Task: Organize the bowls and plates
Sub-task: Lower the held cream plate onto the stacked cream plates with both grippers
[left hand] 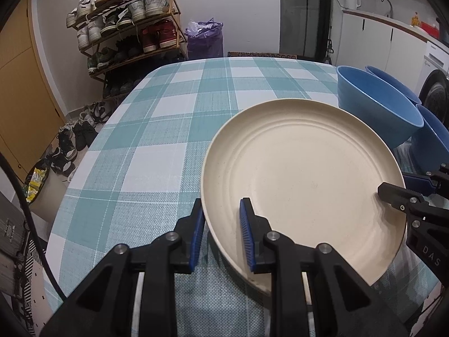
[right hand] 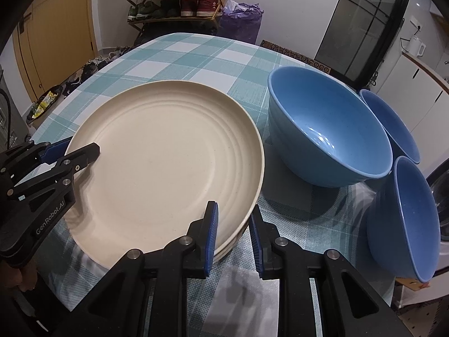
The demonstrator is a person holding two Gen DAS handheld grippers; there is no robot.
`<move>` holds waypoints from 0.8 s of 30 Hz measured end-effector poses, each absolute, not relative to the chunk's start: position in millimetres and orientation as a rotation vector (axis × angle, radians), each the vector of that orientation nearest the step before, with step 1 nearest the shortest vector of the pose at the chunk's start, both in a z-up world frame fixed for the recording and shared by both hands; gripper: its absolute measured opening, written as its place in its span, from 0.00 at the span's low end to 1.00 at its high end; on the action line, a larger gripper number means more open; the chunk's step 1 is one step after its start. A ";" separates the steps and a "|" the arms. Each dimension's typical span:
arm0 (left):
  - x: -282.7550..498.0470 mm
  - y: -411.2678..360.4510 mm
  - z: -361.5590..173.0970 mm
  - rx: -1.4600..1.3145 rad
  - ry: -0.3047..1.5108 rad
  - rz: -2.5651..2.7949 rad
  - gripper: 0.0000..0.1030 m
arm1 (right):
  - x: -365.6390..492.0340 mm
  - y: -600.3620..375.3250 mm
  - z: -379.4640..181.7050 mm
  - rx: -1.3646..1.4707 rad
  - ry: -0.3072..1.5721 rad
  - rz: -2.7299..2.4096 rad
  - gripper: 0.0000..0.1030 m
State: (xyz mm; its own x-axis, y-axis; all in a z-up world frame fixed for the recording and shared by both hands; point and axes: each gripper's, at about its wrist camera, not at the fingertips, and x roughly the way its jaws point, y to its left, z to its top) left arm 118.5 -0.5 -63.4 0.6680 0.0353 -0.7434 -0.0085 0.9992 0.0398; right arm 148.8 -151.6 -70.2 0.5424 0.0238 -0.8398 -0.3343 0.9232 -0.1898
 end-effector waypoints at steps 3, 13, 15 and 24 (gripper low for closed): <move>118.5 -3.0 -64.0 0.049 0.839 0.029 0.22 | 149.3 -150.8 -72.0 -0.362 0.980 0.208 0.21; 119.4 -3.1 -65.8 0.063 0.843 0.023 0.24 | 149.3 -150.9 -74.8 -0.364 0.990 0.208 0.22; 119.2 -4.4 -66.6 0.071 0.841 0.027 0.25 | 149.5 -151.3 -75.3 -0.362 0.991 0.209 0.22; 119.9 -4.5 -69.3 0.055 0.859 0.011 0.33 | 151.1 -159.3 -75.9 -0.315 1.003 0.242 0.27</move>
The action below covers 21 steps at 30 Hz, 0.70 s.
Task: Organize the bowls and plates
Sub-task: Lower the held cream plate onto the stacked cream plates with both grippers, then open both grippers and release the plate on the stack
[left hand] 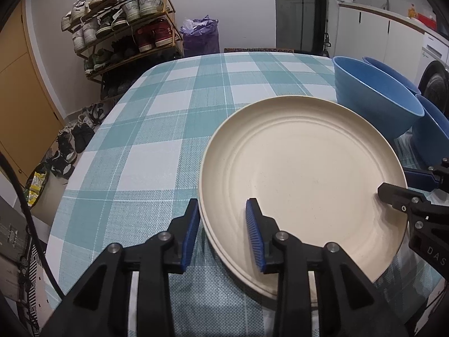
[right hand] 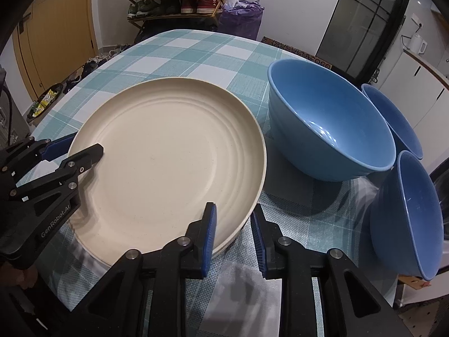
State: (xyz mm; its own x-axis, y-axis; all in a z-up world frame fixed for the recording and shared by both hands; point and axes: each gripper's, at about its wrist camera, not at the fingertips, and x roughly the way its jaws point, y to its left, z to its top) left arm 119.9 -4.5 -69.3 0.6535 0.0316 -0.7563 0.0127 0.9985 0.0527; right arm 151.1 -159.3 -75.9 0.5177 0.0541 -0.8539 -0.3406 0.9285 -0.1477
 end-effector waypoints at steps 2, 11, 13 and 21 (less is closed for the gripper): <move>120.8 -2.6 -69.4 0.036 0.866 0.000 0.36 | 151.6 -162.0 -76.4 -0.295 1.010 0.253 0.27; 124.8 10.3 -65.4 -0.044 0.900 -0.022 0.49 | 153.5 -172.9 -71.8 -0.214 1.021 0.308 0.34; 125.4 13.5 -62.2 -0.057 0.899 -0.026 0.49 | 154.0 -174.6 -68.6 -0.200 1.016 0.319 0.36; 120.3 14.7 -37.9 -0.085 0.859 -0.071 0.80 | 151.2 -175.9 -46.8 -0.148 0.970 0.386 0.67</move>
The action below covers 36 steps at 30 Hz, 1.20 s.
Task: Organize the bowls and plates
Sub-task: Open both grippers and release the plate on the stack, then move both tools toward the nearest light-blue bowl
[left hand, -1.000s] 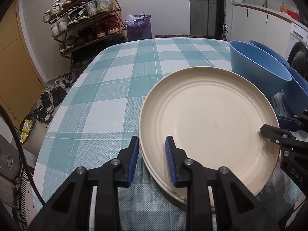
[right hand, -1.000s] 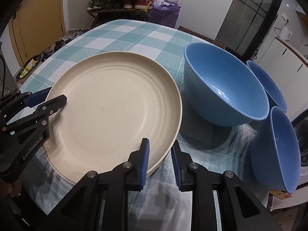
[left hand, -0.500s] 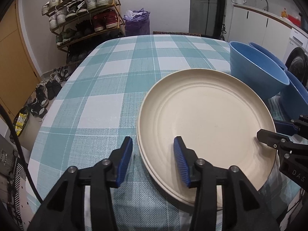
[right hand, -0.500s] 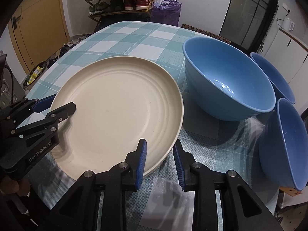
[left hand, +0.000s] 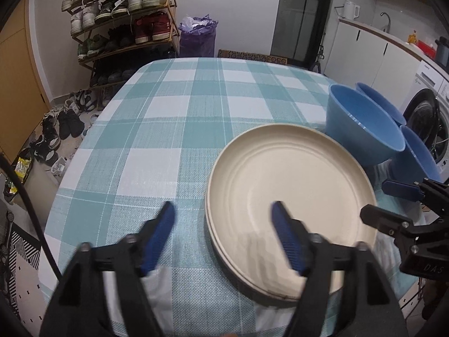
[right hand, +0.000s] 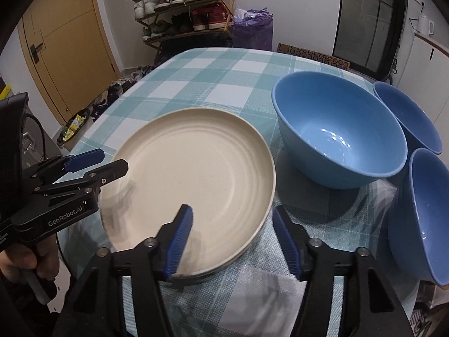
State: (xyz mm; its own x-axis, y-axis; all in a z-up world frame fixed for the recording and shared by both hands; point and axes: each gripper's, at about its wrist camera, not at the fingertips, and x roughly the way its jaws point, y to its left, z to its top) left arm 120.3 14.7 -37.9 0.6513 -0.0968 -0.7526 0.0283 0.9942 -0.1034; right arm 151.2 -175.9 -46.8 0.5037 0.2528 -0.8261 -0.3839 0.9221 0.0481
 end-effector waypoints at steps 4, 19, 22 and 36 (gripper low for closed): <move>116.5 9.7 -21.7 -0.093 0.834 -0.128 0.98 | 150.4 -177.2 -37.0 -0.129 0.952 0.400 0.76; 112.7 -25.8 39.7 -0.060 0.734 -0.269 1.00 | 136.4 -229.9 21.6 -0.018 0.833 0.404 0.99; 111.9 -36.0 51.9 -0.045 0.722 -0.307 1.00 | 132.8 -243.0 36.0 -0.005 0.809 0.394 0.99; 115.9 -78.4 102.3 0.021 0.653 -0.403 1.00 | 106.2 -303.2 113.5 0.011 0.684 0.267 0.99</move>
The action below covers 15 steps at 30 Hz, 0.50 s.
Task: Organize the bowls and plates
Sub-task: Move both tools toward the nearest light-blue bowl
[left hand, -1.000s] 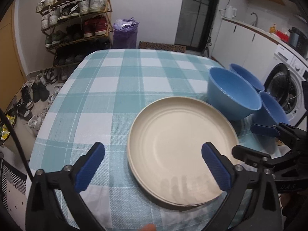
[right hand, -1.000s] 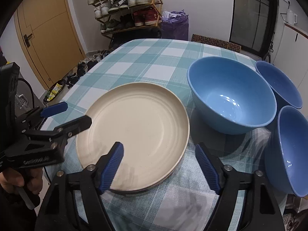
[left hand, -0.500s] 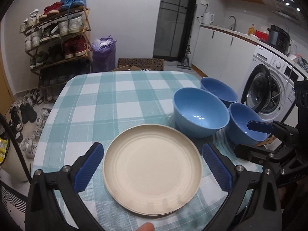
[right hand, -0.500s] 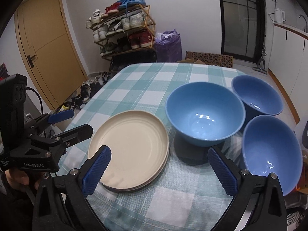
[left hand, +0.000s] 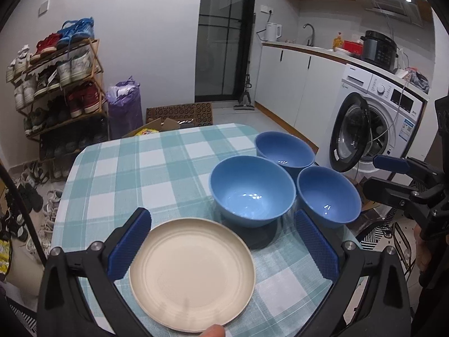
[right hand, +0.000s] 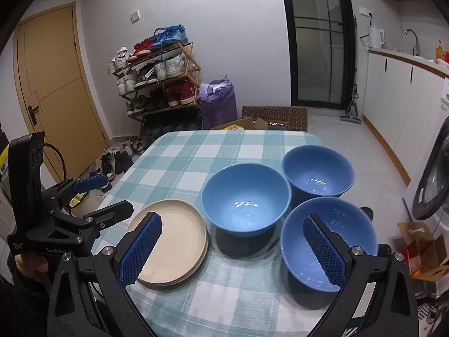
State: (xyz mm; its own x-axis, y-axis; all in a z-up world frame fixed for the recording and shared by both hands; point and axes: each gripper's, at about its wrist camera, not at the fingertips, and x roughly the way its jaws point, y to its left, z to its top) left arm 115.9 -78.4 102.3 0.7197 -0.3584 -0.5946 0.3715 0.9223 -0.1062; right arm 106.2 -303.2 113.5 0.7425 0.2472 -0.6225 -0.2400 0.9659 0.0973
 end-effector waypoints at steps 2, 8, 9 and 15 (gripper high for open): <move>116.8 -84.7 108.7 0.024 0.645 -0.417 1.00 | 103.3 -310.8 123.1 0.009 0.672 0.252 0.99; 125.3 -102.3 121.7 0.021 0.638 -0.453 1.00 | 98.2 -334.7 145.3 0.020 0.653 0.224 0.99; 127.3 -105.3 123.4 0.021 0.638 -0.457 1.00 | 98.8 -338.8 148.6 0.020 0.649 0.216 0.99; 143.1 -124.8 131.4 0.030 0.636 -0.478 1.00 | 104.7 -367.3 163.1 0.047 0.641 0.165 0.99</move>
State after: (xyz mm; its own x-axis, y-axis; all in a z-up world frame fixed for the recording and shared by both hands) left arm 143.2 -124.8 131.4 0.6999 -0.4205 -0.5773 0.4384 0.8911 -0.1175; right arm 104.7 -367.3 163.1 0.7889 0.1679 -0.5911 -0.1386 0.9858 0.0950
